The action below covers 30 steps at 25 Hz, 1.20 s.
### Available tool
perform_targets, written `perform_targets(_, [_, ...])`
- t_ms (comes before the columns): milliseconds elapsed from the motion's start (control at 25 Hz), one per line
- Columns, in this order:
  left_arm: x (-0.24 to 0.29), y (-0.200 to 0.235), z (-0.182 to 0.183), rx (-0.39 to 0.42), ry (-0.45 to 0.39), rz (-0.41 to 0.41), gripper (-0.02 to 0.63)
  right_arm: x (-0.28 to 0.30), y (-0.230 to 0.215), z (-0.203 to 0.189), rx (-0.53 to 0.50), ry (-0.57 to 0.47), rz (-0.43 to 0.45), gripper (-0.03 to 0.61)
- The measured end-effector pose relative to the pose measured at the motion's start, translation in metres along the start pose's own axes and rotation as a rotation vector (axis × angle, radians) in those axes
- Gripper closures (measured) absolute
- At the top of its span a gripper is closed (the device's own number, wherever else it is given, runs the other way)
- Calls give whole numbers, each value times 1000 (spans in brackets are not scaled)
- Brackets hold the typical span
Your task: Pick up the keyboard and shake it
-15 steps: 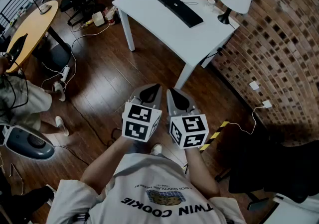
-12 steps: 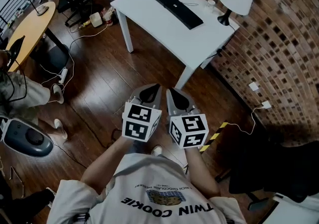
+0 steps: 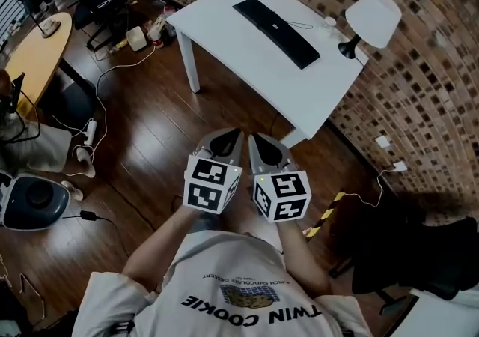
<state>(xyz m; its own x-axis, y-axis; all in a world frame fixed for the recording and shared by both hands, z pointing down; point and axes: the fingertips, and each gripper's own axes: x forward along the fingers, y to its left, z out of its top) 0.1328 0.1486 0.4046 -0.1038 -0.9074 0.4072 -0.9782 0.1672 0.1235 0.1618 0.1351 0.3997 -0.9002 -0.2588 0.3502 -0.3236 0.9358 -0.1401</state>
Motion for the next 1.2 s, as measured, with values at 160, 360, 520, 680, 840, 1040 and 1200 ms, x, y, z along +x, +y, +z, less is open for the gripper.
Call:
perform_targets(160, [6, 46, 14, -8, -6, -42, 607, 43, 15, 18, -9, 6, -21, 578])
perform_targets(360, [15, 87, 22, 5, -1, -59, 607, 79, 21, 30, -9, 13, -50, 578])
perform_targets(520, [27, 110, 27, 7, 4, -62, 607, 101, 17, 37, -5, 21, -66, 577])
perform_targets(680, [47, 126, 32, 14, 9, -66, 607, 122, 6, 40, -1, 25, -76, 578])
perform_targets(840, [76, 141, 38, 27, 17, -74, 607, 146, -17, 43, 25, 21, -94, 578])
perform_targets(1040, [128, 158, 56, 52, 34, -81, 607, 183, -59, 54, 49, 10, -116, 578])
perform_targets(1200, [173, 172, 79, 74, 54, -94, 607, 216, -94, 69, 83, 13, -122, 578])
